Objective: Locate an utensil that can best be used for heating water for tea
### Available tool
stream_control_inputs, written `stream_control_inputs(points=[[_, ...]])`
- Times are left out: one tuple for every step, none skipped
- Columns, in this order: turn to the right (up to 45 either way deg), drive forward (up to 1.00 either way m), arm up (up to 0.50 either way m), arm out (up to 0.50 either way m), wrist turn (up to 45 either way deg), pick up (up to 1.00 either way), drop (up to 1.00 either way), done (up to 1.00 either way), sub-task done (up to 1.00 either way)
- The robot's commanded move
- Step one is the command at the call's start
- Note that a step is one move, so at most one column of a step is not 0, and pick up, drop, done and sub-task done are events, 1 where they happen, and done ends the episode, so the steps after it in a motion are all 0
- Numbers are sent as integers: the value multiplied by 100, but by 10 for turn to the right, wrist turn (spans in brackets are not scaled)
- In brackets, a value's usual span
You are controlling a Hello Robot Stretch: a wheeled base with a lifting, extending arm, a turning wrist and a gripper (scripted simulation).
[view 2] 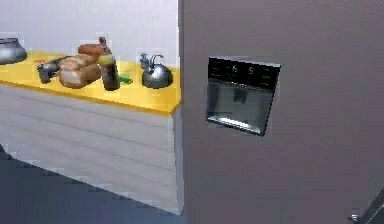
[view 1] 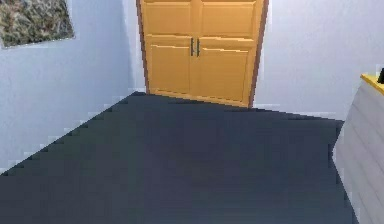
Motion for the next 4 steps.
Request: stream_control_inputs(points=[[450,0,0,0,0,0,0,0,0],[300,0,0,0,0,0,0,0,0],[0,5,0,0,0,0,0,0,0],[0,0,0,0,0,0,0,100,0]])
